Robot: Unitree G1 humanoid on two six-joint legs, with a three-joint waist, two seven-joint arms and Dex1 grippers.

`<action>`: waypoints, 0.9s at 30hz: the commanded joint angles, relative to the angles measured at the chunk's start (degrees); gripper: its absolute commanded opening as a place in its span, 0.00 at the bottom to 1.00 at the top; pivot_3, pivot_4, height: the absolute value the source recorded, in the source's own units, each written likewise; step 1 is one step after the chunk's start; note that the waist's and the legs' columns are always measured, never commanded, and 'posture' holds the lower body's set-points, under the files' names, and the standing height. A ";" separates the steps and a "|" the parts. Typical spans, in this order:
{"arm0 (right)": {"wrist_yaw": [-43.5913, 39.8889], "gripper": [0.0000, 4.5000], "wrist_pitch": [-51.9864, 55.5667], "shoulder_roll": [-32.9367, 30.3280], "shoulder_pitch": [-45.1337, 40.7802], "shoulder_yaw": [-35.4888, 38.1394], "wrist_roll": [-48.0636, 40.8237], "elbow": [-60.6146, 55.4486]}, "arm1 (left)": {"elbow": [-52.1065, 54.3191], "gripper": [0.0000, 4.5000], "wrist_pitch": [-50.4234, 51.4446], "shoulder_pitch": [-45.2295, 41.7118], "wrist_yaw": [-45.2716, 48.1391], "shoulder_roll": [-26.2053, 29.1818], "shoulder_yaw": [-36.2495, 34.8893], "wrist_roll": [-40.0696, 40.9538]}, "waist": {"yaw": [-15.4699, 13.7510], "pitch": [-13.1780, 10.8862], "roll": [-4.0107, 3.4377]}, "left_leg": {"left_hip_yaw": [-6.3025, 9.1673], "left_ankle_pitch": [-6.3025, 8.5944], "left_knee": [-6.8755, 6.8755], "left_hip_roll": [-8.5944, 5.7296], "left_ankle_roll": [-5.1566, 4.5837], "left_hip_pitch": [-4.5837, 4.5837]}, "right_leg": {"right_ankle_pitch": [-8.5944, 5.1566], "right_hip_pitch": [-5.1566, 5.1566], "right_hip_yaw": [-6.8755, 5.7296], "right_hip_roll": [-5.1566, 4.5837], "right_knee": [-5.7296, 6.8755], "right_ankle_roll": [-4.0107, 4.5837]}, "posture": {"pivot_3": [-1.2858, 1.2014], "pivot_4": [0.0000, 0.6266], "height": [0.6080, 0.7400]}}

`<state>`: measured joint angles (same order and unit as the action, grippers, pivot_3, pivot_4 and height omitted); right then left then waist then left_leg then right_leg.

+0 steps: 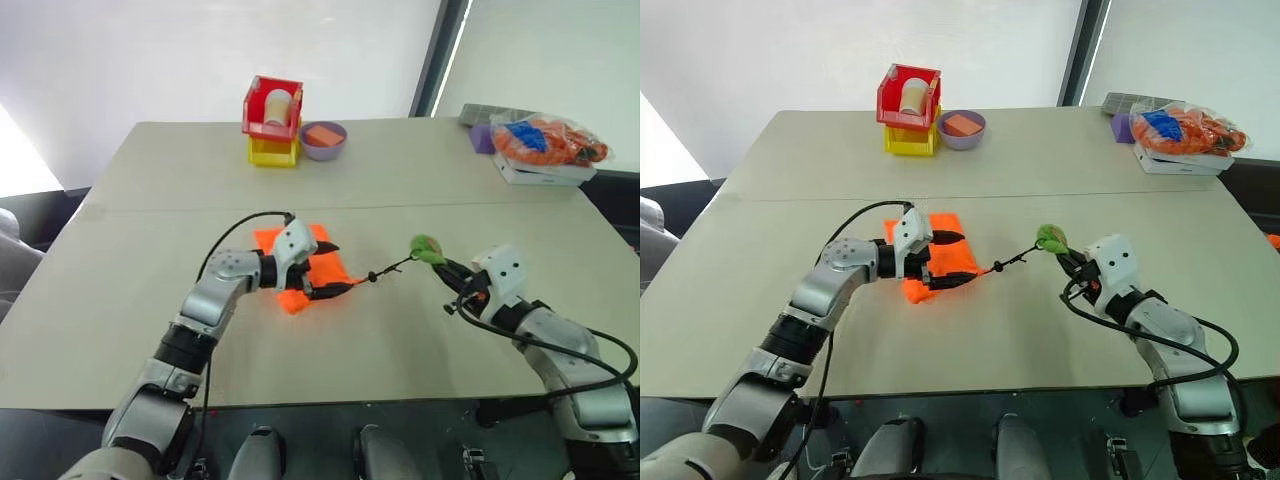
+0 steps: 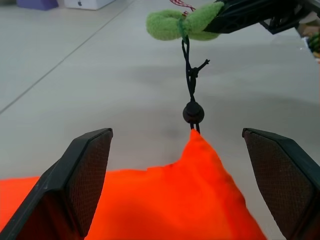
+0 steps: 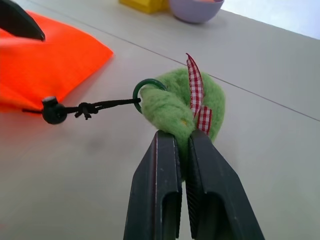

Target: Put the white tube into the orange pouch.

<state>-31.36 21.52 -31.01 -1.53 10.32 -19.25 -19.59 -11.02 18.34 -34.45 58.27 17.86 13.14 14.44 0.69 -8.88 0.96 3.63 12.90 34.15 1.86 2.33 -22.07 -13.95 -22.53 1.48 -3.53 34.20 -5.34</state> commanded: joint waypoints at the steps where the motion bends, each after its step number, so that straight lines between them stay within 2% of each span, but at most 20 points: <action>1: -1.68 0.00 -0.99 0.55 -1.53 0.91 -3.70 -5.02 | 1.46 0.99 5.04 -1.90 2.35 0.31 -2.29 4.36 | 0.11 0.00 0.00 | 0.01 0.00 0.00 0.00 0.00 0.00 | -0.06 -0.01 0.00 0.00 0.02 -0.10 | 0.52 0.24 1.00; 7: -3.85 0.00 2.64 0.20 -2.42 -1.36 -8.74 -11.39 | -1.86 0.99 8.48 -5.09 6.28 1.21 -1.87 5.77 | 0.06 0.00 0.00 | 0.03 0.00 0.00 0.01 0.00 0.04 | -0.07 0.02 0.00 0.04 0.04 -0.11 | 0.52 0.24 1.00; 13: -1.02 0.00 4.30 1.24 -5.23 -4.31 -7.28 -11.85 | -0.99 0.99 6.06 -4.54 7.59 1.98 -1.10 4.48 | 0.05 0.00 0.00 | 0.03 0.00 -0.01 0.01 0.00 0.04 | 0.01 0.00 0.00 0.03 0.04 0.03 | 0.52 0.24 1.00; 18: 0.93 0.00 3.88 2.84 -7.68 -6.26 -5.69 -10.16 | 0.31 0.99 3.87 -2.67 5.01 1.71 -1.72 3.35 | 0.01 0.00 0.00 | 0.03 0.00 -0.01 0.01 0.00 0.03 | 0.04 0.00 0.00 0.02 0.01 0.08 | 0.52 0.24 1.00; 23: 2.36 0.00 4.60 4.60 -10.45 -7.94 -5.28 -9.40 | 1.80 0.99 3.31 -0.63 -1.41 -0.29 -3.42 3.11 | 0.01 0.00 -0.01 | 0.03 0.00 -0.01 0.01 0.00 0.02 | 0.04 -0.01 0.00 0.02 0.03 0.08 | 0.52 0.24 1.00; 27: 5.56 0.00 5.07 6.11 -13.06 -9.41 -2.40 -7.46 | 8.56 0.99 3.41 4.12 -9.11 -2.50 -5.18 2.86 | 0.02 0.00 -0.01 | 0.04 0.00 -0.01 0.01 0.00 0.02 | 0.05 0.00 0.00 0.02 0.04 0.08 | 0.52 0.24 1.00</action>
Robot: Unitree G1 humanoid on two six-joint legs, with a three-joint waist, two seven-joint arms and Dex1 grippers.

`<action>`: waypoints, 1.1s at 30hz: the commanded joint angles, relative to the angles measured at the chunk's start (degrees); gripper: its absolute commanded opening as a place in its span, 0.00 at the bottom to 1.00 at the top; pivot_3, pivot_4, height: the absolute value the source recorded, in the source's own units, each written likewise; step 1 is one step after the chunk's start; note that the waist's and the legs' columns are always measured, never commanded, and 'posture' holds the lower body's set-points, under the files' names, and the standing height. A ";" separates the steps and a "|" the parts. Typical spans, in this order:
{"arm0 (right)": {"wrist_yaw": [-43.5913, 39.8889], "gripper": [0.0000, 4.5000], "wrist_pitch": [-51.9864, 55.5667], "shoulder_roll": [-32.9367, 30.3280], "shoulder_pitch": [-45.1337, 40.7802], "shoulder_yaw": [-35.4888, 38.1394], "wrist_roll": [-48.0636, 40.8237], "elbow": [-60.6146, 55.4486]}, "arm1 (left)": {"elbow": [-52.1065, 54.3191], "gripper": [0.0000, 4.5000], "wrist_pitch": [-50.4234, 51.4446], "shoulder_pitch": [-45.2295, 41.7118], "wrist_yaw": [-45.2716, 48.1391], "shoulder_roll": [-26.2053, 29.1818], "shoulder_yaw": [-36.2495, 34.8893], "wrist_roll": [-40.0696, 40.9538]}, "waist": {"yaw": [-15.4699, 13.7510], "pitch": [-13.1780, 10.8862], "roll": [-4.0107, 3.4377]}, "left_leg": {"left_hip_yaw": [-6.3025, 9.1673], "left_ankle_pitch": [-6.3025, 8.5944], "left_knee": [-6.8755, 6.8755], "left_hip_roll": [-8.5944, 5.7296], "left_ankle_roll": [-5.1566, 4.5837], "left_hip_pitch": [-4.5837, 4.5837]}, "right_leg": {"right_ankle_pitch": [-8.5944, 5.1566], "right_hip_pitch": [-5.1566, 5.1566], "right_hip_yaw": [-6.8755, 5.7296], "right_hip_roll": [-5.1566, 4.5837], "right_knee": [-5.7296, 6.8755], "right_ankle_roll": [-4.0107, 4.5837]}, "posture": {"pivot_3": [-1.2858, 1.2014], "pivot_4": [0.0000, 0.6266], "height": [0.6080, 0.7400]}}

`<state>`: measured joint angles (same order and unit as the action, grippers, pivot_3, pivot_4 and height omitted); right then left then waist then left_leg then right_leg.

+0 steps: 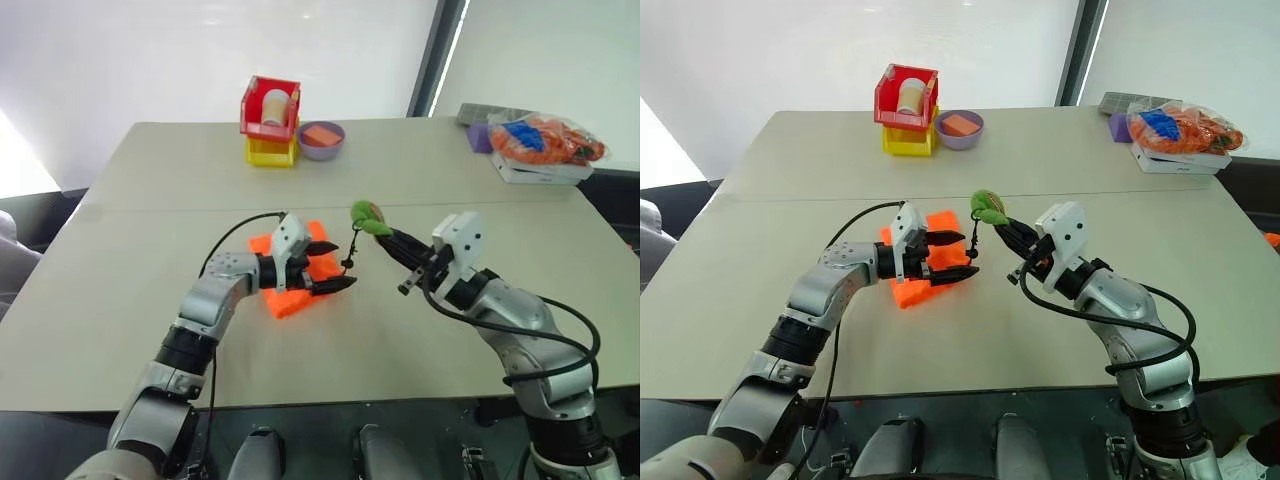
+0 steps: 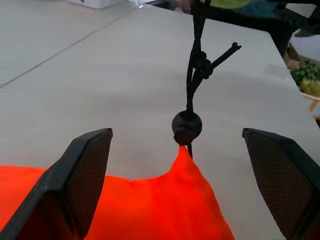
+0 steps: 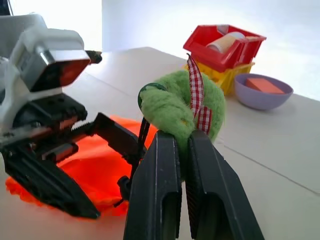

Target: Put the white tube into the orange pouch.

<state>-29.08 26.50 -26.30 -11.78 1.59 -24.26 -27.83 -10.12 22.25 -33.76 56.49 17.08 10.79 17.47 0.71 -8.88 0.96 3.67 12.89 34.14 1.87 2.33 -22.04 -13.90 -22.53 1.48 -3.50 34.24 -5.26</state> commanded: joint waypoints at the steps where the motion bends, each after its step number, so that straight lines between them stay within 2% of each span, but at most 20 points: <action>1: 4.25 0.00 0.14 1.75 -3.31 -0.97 3.62 1.58 | 8.86 0.99 -0.49 4.30 -9.74 -2.21 -3.17 -0.96 | 0.23 0.01 -0.03 | 0.00 0.00 0.00 0.00 0.00 0.00 | 0.00 -0.01 0.00 0.01 0.00 0.00 | 0.52 0.24 1.00; 6: 6.61 0.00 0.14 3.00 -3.78 -1.55 6.72 4.84 | 17.85 0.99 0.66 9.07 -17.99 -2.78 -3.40 -3.53 | -0.01 0.01 -0.02 | 0.00 0.00 -0.01 0.00 0.00 0.07 | 0.00 0.04 0.02 0.00 0.02 0.00 | 0.52 0.24 1.00; 10: 6.64 0.00 -0.89 3.53 -3.72 -1.48 7.45 6.30 | 23.79 0.99 2.74 11.51 -23.21 -1.67 0.22 -8.96 | -0.04 0.01 -0.02 | -0.01 0.00 -0.01 0.00 0.00 0.08 | 0.00 0.07 0.02 -0.01 0.01 0.00 | 0.52 0.24 1.00; 12: 6.54 0.00 -1.41 3.76 -3.92 -1.23 7.69 7.18 | 26.30 0.99 5.05 11.47 -27.17 -2.48 2.54 -12.37 | -0.06 0.01 -0.02 | -0.01 0.00 0.00 0.00 0.00 0.08 | 0.00 0.07 0.02 -0.01 0.01 0.00 | 0.52 0.24 1.00; 18: 5.22 0.00 -2.11 3.82 -3.60 -0.73 7.09 7.53 | 32.53 0.99 13.70 13.00 -33.80 -7.33 8.69 -15.76 | 0.01 0.02 -0.03 | -0.01 0.00 0.00 -0.01 0.00 0.08 | 0.00 0.09 0.02 -0.01 0.00 -0.01 | 0.52 0.24 1.00; 26: 3.29 0.00 -0.90 3.12 -3.36 0.22 5.47 5.55 | 35.34 0.99 19.05 14.32 -36.57 -9.39 13.15 -17.29 | 0.09 0.02 -0.04 | 0.00 0.00 -0.01 0.00 0.00 0.14 | -0.13 0.07 0.02 0.03 0.03 -0.21 | 0.52 0.24 1.00; 33: 2.44 0.00 -0.36 2.29 -3.47 1.20 4.33 4.70 | 36.01 0.99 22.39 15.96 -38.66 -11.32 12.88 -16.36 | 0.03 0.02 -0.04 | 0.00 0.00 0.00 -0.01 0.00 0.10 | -0.13 0.08 0.02 -0.01 -0.01 -0.20 | 0.52 0.24 1.00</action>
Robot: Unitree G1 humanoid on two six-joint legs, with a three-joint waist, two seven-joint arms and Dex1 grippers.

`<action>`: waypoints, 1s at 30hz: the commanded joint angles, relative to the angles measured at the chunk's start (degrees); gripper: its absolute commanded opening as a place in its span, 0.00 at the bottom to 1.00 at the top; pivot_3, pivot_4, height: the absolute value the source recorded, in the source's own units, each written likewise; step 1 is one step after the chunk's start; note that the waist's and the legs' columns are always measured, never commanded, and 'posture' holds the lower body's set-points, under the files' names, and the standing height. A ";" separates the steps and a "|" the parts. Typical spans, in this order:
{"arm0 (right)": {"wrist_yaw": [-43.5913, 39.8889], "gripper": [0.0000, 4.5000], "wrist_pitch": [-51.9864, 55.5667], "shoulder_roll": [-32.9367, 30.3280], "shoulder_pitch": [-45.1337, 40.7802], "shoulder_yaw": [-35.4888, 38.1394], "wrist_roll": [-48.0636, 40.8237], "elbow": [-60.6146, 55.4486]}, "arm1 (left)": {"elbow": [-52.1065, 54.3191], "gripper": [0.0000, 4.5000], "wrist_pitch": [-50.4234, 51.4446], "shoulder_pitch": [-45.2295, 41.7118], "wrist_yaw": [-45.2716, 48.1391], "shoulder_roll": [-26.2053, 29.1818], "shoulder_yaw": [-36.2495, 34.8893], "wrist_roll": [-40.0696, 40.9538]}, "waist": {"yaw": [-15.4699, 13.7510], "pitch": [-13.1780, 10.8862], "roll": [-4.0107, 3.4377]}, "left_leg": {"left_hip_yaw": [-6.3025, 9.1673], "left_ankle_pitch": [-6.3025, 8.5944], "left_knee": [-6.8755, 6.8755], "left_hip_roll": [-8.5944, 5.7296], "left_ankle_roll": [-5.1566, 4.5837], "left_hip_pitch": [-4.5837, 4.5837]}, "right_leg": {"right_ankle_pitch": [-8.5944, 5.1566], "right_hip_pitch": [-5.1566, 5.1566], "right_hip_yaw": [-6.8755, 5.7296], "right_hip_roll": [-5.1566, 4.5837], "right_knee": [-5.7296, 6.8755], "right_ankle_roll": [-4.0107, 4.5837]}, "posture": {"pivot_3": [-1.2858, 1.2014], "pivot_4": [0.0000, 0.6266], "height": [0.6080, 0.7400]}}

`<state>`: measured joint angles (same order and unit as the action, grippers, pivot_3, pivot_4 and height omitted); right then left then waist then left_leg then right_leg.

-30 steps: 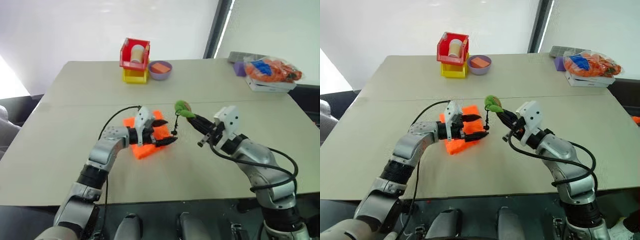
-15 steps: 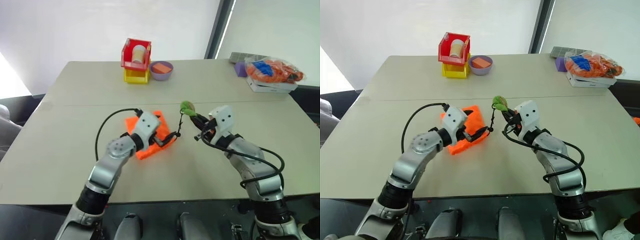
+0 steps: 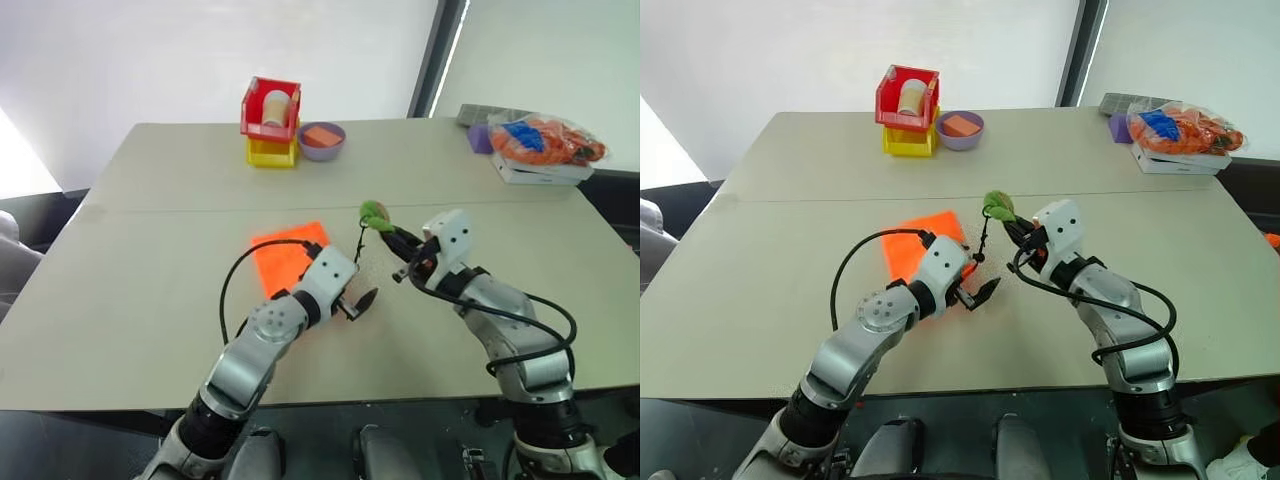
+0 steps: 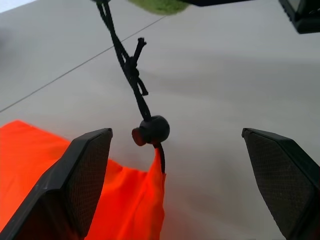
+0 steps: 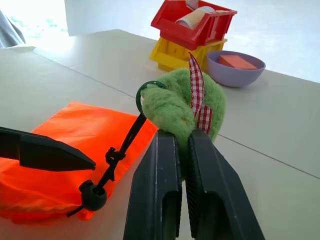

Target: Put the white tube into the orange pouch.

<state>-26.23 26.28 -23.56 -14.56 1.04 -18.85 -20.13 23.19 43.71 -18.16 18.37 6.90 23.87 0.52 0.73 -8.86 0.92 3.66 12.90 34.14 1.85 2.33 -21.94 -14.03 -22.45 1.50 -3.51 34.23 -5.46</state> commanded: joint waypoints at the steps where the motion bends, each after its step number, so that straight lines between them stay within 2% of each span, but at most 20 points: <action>1: -0.48 0.00 -0.06 -0.54 -0.66 1.77 -1.21 -3.15 | 2.69 0.99 1.43 0.56 -0.59 -1.58 -0.58 1.21 | 0.01 0.00 0.00 | 0.00 0.00 0.00 0.00 0.00 0.00 | 0.00 0.00 0.00 0.00 0.00 0.00 | 0.52 0.24 1.00; 19: -1.23 0.00 1.18 -0.29 -0.29 0.26 -1.23 -5.29 | -4.15 0.99 -1.03 -3.55 -1.82 -3.40 -0.73 0.66 | -0.03 0.00 0.00 | 0.00 0.00 0.00 0.00 0.00 -0.03 | -0.01 -0.02 0.00 0.00 -0.03 -0.01 | 0.52 0.24 1.00; 22: -1.34 0.00 1.34 -0.22 -0.36 0.03 -1.25 -5.42 | -4.61 0.81 -1.24 -3.73 -1.97 -3.63 -0.66 0.71 | 0.02 0.00 0.00 | 0.00 0.00 -0.01 0.00 0.00 -0.04 | 0.00 -0.03 0.00 0.00 -0.04 0.00 | 0.52 0.24 1.00; 24: -1.49 0.00 1.47 -0.26 -0.40 -0.13 -1.28 -5.49 | -4.84 0.59 -1.16 -3.90 -2.31 -3.54 -0.55 0.23 | 0.00 0.00 0.00 | 0.00 0.00 -0.01 0.00 0.00 -0.04 | 0.00 -0.04 0.00 0.00 -0.04 0.00 | 0.52 0.24 1.00; 30: -1.78 0.00 1.58 -0.41 -0.54 -0.18 -1.30 -5.46 | -5.51 0.59 -1.42 -4.11 -2.67 -3.71 -0.57 -0.34 | -0.02 0.00 0.00 | 0.00 0.00 -0.01 0.00 0.00 -0.05 | 0.00 -0.04 0.00 0.00 -0.04 0.01 | 0.52 0.24 1.00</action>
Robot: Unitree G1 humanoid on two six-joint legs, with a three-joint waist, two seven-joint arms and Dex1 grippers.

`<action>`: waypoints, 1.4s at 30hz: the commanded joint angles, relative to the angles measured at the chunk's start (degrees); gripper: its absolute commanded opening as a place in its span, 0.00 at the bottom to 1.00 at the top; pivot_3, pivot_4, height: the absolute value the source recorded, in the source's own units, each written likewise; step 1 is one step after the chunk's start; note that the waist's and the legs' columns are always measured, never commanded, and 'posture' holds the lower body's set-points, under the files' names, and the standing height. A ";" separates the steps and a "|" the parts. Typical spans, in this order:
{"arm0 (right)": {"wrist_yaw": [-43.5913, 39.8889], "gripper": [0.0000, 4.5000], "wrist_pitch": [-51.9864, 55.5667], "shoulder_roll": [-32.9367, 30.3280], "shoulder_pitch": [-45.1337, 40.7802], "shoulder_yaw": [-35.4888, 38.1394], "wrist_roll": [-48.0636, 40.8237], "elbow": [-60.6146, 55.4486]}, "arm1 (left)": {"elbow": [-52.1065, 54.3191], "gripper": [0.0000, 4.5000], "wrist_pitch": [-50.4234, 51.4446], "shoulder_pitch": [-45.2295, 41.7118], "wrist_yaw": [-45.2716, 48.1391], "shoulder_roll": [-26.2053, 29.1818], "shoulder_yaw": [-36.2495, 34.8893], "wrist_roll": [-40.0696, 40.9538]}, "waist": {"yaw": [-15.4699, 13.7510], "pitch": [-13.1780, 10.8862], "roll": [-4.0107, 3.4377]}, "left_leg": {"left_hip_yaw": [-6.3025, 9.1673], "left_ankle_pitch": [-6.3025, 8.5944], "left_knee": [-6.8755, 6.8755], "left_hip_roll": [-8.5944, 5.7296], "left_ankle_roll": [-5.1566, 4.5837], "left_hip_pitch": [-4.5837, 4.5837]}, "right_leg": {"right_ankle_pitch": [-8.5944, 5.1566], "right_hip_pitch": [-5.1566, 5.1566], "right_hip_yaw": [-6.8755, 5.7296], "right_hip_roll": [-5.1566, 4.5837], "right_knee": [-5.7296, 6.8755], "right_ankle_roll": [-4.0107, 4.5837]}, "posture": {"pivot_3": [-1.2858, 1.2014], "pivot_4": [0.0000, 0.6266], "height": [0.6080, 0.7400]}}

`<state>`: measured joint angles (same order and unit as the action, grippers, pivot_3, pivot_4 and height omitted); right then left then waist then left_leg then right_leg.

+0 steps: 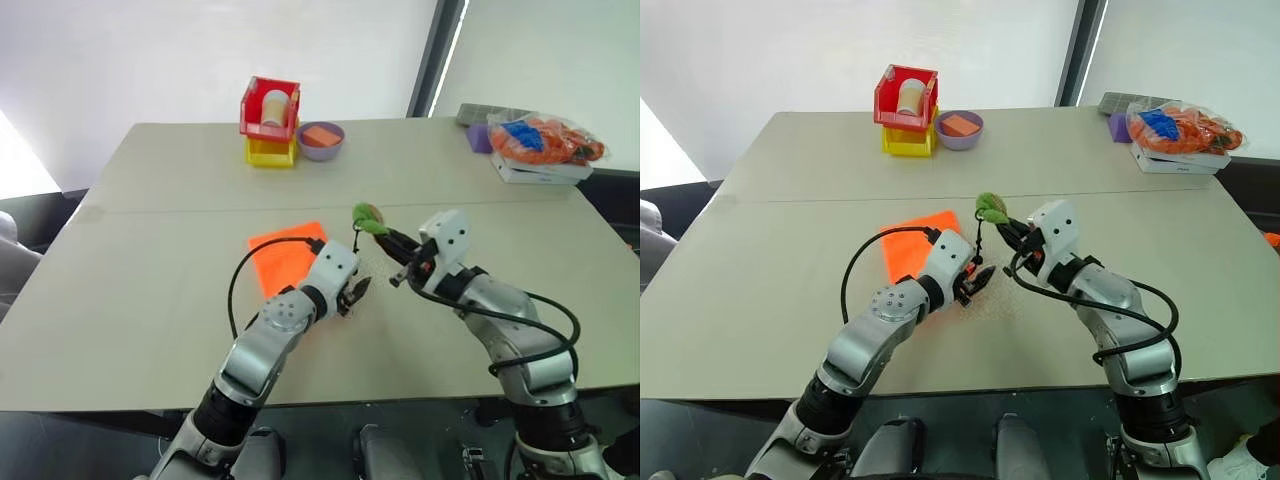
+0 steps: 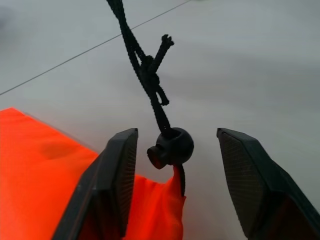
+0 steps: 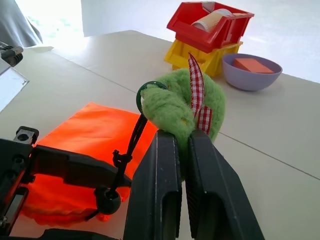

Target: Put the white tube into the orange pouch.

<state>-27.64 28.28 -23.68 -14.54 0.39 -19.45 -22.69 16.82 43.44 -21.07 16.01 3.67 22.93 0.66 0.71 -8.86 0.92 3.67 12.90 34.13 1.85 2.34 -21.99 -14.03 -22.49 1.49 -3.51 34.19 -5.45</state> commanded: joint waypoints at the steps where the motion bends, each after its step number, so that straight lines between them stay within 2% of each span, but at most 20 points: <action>1: -0.45 0.00 -0.42 -0.32 -0.63 0.49 -0.70 -2.86 | 0.74 0.59 -1.23 -1.26 -0.34 -0.54 0.37 -0.62 | 0.01 0.00 0.00 | 0.00 0.00 0.00 0.00 0.00 0.00 | 0.00 0.00 0.00 0.00 0.00 0.00 | 0.52 0.24 1.00; 15: -0.80 0.00 -0.45 -0.32 -0.74 0.60 -0.48 -3.04 | -0.59 0.59 -2.10 -1.90 -0.38 -0.67 0.21 -1.19 | 0.00 0.00 0.00 | 0.00 0.00 0.00 0.00 0.00 0.00 | -0.01 0.00 0.00 0.00 0.00 -0.02 | 0.52 0.24 1.00; 18: -0.72 0.00 -0.38 -0.33 -0.60 0.65 -0.47 -3.26 | -0.69 0.43 -2.52 -2.01 -0.47 -0.65 0.11 -1.34 | 0.01 0.00 0.00 | 0.00 0.00 0.00 0.00 0.00 -0.01 | -0.01 0.00 0.00 0.00 0.00 -0.01 | 0.52 0.24 1.00; 21: -0.65 0.00 -0.34 -0.32 -0.55 0.69 -0.49 -3.37 | -1.08 0.08 -2.69 -2.21 -0.78 -0.54 0.00 -1.83 | 0.00 0.00 0.00 | 0.00 0.00 0.00 0.00 0.00 -0.01 | -0.01 -0.01 0.00 0.00 0.00 -0.01 | 0.52 0.24 1.00; 22: -0.64 0.00 -0.35 -0.31 -0.56 0.71 -0.50 -3.38 | -1.36 0.05 -2.65 -2.35 -0.89 -0.50 -0.06 -2.08 | 0.00 0.00 0.00 | 0.00 0.00 0.00 0.00 0.00 -0.01 | -0.01 -0.01 0.00 0.00 0.00 -0.01 | 0.52 0.24 1.00; 31: -0.81 0.00 -0.54 -0.65 -0.71 1.32 -0.62 -3.36 | -2.03 0.06 -3.23 -2.34 -0.95 -1.08 -1.43 -1.24 | 0.00 0.00 0.00 | 0.00 0.00 0.00 0.00 0.00 -0.02 | -0.01 -0.02 0.00 0.00 0.00 -0.01 | 0.52 0.24 1.00; 33: -0.80 0.00 -0.58 -0.67 -0.79 1.40 -0.59 -3.29 | -1.69 0.29 -3.56 -2.33 -0.53 -0.93 -1.73 -0.81 | 0.00 0.00 0.00 | 0.00 0.00 0.00 0.00 0.00 -0.02 | 0.00 -0.02 0.00 0.00 0.00 -0.01 | 0.52 0.24 1.00; 35: -0.77 0.00 -0.61 -0.65 -0.85 1.41 -0.54 -3.22 | -1.60 0.45 -3.74 -2.46 -0.36 -0.74 -1.77 -0.81 | 0.01 0.00 0.00 | 0.00 0.00 0.00 0.00 0.00 -0.02 | -0.01 -0.03 0.00 0.00 0.00 -0.01 | 0.52 0.24 1.00; 36: -0.75 0.00 -0.63 -0.62 -0.92 1.39 -0.50 -3.14 | -1.68 0.59 -3.84 -2.51 -0.29 -0.73 -1.85 -0.81 | 0.00 0.00 0.00 | 0.00 0.00 0.00 0.00 0.00 -0.02 | 0.00 -0.03 0.00 0.00 0.00 -0.01 | 0.52 0.24 1.00; 37: -0.61 0.00 -0.73 -0.58 -0.91 1.43 -0.38 -3.10 | -1.05 0.69 -4.31 -2.52 0.57 0.04 -2.37 -0.49 | -0.01 0.00 0.00 | 0.00 0.00 0.00 0.00 0.00 -0.02 | 0.00 -0.02 0.00 0.00 0.00 0.00 | 0.52 0.24 1.00; 42: -0.21 0.00 -1.16 -0.35 -0.88 1.50 -0.07 -2.88 | 1.42 0.69 -8.46 -1.42 8.72 4.73 -7.29 5.74 | 0.11 0.00 0.00 | 0.00 0.00 -0.02 0.01 0.00 -0.03 | 0.02 -0.08 0.00 0.01 0.02 0.03 | 0.52 0.24 1.00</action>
<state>-28.07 28.25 -23.73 -14.55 0.67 -19.30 -22.96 15.09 37.63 -22.66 21.60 7.84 17.87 3.50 0.83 -8.86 0.92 3.67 12.90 34.11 1.86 2.34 -22.02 -14.01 -22.57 1.49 -3.50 34.21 -5.41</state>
